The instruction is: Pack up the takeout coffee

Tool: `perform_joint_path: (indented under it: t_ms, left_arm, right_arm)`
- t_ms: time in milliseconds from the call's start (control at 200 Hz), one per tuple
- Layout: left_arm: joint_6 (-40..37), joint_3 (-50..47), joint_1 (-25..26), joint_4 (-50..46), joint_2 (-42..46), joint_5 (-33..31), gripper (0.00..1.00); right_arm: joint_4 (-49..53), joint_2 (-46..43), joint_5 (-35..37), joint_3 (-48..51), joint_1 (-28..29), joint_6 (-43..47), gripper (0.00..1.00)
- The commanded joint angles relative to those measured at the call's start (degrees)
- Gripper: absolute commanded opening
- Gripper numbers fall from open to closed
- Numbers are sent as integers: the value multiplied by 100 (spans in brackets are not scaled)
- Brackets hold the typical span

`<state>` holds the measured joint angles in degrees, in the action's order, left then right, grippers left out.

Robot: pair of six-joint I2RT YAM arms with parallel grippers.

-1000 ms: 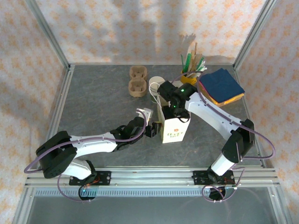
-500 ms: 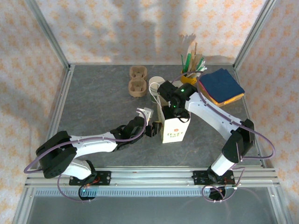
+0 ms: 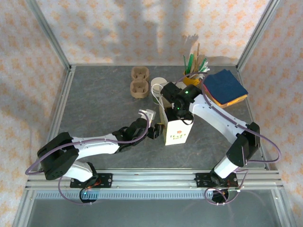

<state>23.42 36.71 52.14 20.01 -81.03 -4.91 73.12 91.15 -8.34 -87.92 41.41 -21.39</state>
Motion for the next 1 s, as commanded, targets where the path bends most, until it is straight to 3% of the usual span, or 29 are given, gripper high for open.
perform_joint_path:
  t_ms: [0,996]
  left_arm:
    - [-118,133,50,62,-56,-122,69]
    - [-57,147,45,-41,-70,-251,69]
  right_arm:
    - [174,-129,183,64,-41,-20,40]
    - [141,-183,151,214,-63,53,40]
